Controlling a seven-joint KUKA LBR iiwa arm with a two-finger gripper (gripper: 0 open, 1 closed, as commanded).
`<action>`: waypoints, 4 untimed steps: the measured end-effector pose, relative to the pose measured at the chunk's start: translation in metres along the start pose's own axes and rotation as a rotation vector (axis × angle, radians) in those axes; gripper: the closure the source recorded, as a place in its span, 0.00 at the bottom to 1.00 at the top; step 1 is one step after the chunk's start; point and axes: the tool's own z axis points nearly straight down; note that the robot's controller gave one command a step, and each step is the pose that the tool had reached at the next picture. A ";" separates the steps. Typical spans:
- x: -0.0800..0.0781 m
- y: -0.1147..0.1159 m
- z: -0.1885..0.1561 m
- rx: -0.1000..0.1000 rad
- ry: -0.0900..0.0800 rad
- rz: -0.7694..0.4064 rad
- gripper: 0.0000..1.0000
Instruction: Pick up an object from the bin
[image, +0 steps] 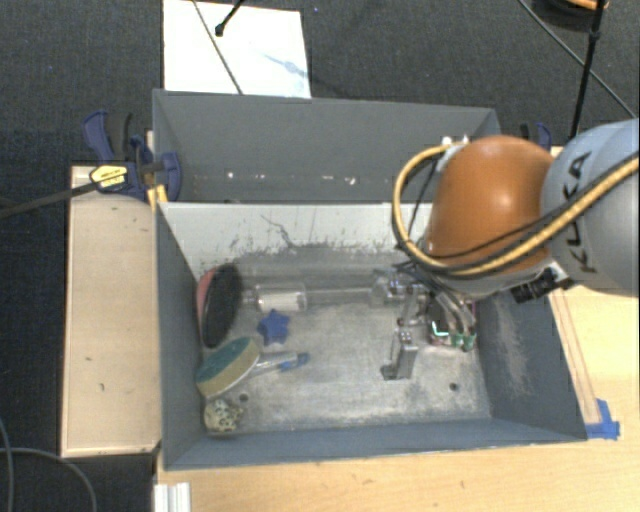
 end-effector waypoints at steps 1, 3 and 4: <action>0.034 0.082 -0.027 -0.002 -0.011 -0.214 0.00; -0.037 0.113 0.140 -0.004 -0.022 -0.065 0.00; -0.032 0.114 0.138 -0.001 -0.003 -0.064 1.00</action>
Offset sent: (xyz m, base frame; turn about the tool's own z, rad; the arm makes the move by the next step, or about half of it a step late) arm -0.0354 0.0796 0.0265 -0.2142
